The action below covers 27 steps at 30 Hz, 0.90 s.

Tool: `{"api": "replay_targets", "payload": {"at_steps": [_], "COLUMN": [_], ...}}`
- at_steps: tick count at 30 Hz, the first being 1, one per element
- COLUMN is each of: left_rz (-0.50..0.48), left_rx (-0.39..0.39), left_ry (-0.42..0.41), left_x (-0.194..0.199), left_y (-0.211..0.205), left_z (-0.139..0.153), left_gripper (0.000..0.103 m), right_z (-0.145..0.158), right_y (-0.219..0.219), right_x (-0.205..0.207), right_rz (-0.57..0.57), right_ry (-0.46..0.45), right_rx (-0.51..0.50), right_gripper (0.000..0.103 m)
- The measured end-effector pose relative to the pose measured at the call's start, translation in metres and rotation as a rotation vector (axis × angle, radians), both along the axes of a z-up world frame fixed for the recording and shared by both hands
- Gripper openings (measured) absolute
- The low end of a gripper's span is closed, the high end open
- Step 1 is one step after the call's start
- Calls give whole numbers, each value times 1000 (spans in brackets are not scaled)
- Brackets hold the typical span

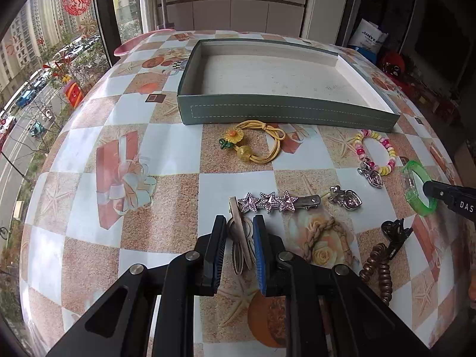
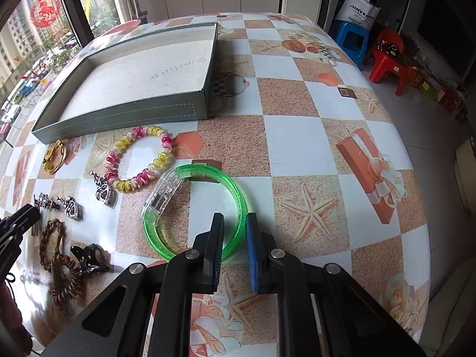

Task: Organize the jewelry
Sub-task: 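Grasp the green bangle with the right tool while the left tool grasps the beige hair clip, then carry both items into the tray and open both tools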

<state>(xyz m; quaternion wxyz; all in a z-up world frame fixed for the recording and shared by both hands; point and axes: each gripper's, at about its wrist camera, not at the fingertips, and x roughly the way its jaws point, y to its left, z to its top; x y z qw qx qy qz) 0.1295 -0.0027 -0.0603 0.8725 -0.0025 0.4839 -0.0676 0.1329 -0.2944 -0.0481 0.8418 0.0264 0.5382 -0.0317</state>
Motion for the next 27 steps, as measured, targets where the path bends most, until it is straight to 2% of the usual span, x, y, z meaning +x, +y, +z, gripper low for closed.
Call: {"api": "replay_targets", "payload": {"at_steps": [4, 14, 21, 25, 27], "left_rz": [13, -7, -25, -34, -42], "left_rx": [-75, -101, -187, -155, -148], "left_ry": [-1, -88, -122, -162, -156], "left_x": [-3, -3, 33, 64, 82], "left_y": [11, 22, 19, 8, 2], "left_z": [7, 58, 105, 121, 123], "left_gripper": [31, 31, 31, 31, 31], "right_z": [4, 42, 81, 98, 103], "right_y": [-5, -12, -3, 9, 14], "right_x": [-6, -7, 27, 56, 74], "right_rz": [-15, 1, 32, 67, 82], "right_ry": [-24, -97, -141, -156, -158], "right_rx": [45, 147, 209, 197, 201], "right_gripper": [8, 7, 7, 8, 7]}}
